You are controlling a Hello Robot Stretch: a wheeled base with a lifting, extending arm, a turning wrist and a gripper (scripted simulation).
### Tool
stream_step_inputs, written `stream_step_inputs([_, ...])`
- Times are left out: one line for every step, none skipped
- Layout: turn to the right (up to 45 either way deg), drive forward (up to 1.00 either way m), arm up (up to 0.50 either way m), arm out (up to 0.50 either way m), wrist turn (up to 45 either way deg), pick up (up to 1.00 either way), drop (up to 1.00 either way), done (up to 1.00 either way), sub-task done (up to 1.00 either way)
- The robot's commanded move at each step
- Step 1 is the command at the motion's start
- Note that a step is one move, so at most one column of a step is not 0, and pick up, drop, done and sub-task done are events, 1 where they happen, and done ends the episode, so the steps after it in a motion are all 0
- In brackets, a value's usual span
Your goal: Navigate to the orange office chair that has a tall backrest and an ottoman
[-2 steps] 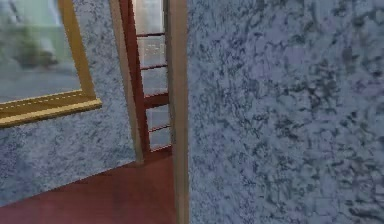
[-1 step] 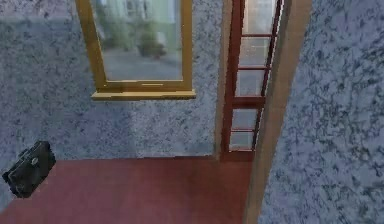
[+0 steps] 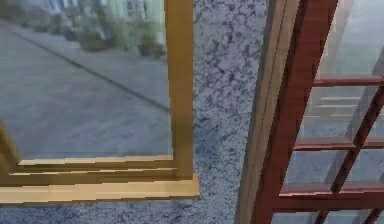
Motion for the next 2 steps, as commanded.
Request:
stream_step_inputs([-30.0, 0.00, 0.00, 0.00, 0.0, 0.00, 0.00, 0.00, 0.00])
stream_step_inputs([0.0, 0.05, 0.00, 0.00, 0.0, 0.00, 0.00, 0.00, 0.00])
